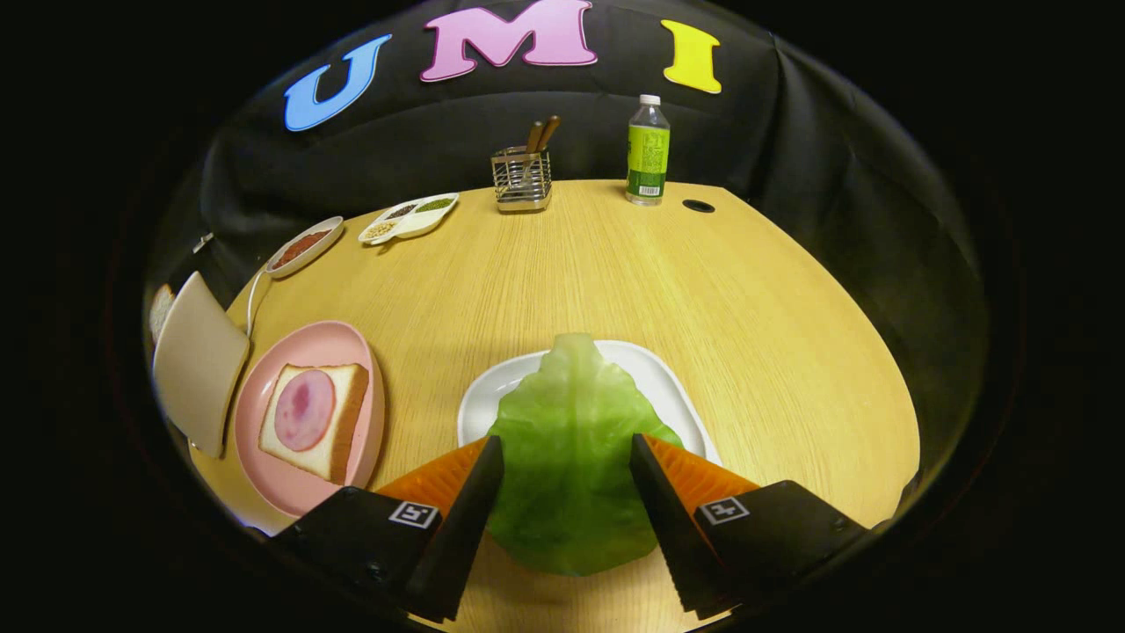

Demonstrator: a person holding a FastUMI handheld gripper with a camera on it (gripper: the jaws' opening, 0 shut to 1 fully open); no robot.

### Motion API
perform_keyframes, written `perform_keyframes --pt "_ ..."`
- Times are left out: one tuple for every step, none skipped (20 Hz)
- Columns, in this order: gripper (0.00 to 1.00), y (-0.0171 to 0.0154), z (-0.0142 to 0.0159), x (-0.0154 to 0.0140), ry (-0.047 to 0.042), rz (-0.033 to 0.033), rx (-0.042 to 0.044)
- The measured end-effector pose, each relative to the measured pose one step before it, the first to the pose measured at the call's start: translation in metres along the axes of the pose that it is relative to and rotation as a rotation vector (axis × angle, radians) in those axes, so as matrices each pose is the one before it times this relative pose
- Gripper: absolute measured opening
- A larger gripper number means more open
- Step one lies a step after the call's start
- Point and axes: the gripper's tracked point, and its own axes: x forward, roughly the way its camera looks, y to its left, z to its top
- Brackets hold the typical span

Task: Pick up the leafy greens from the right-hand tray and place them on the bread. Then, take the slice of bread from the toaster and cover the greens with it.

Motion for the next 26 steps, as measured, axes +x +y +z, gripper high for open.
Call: perform_keyframes --pt "0.89 -0.00038 0.00092 0.00005 -0.00274 -0.00473 0.00542" --pt "0.89 0.00023 -0.00096 0.00087 0.00915 -0.00290 0.01130" --pt "0.89 0.00066 -0.00031 -0.00012 0.00706 -0.00338 0.01038" --pt "0.89 -0.00175 0.00011 -0.00062 0.00786 -0.00571 0.01010" --pt "0.87 -0.00136 0.00166 -0.00071 0.00138 0.00250 0.01619" --pt "0.86 -0.00022 -0.00003 0.00018 0.00225 0.00209 0.00878" --pt "0.86 -0.00398 -0.00083 0.00127 -0.00090 -0.01336 -0.00642" --pt "0.79 -0.00418 0.00031 0.00101 -0.00339 -0.01168 -0.00688" --pt "0.71 0.00151 -0.00033 -0.00065 -0.00227 -0.00192 -0.00379" --pt "0.68 0.00139 -0.00079 -0.00018 0.00027 0.00019 -0.00629" --pt "0.65 0.00262 -0.00049 -0.00084 0.00477 0.00541 -0.01176" --pt "0.54 0.00332 -0.00071 0.00001 0.00492 0.00455 -0.01286" --pt "0.46 0.00346 0.00083 0.00123 0.00123 0.00628 -0.01275" --pt "0.32 0.00251 0.00036 0.00035 0.00031 -0.00148 -0.01320" --pt "0.25 0.00167 0.00008 -0.00086 0.00018 0.00366 -0.00346" --pt "0.17 0.00013 0.00008 -0.00105 0.00256 -0.00252 0.00456" --pt "0.15 0.00261 -0.00079 0.00072 0.01026 0.01139 0.01661" --pt "0.08 -0.00062 0.00032 -0.00039 0.01015 0.01255 0.02035" --pt "0.08 -0.00087 0.00099 0.00086 0.01070 0.01398 0.01301" --pt "0.06 0.00045 0.00000 -0.00029 0.01068 0.01538 0.01101" --pt "0.06 0.00076 0.00057 -0.00081 0.01455 0.01720 0.01103" --pt "0.06 0.00106 0.00206 -0.00312 0.01115 0.01453 0.01782" --pt "0.06 0.00112 0.00631 -0.00241 -0.00268 0.01414 0.01929" --pt "0.06 0.00054 0.00906 -0.00374 -0.01354 0.00345 0.01308" --pt "0.06 -0.00023 0.00903 -0.00406 -0.01653 0.00091 0.00531" --pt "0.06 0.00218 0.00867 -0.00521 -0.01471 0.00325 0.00339"
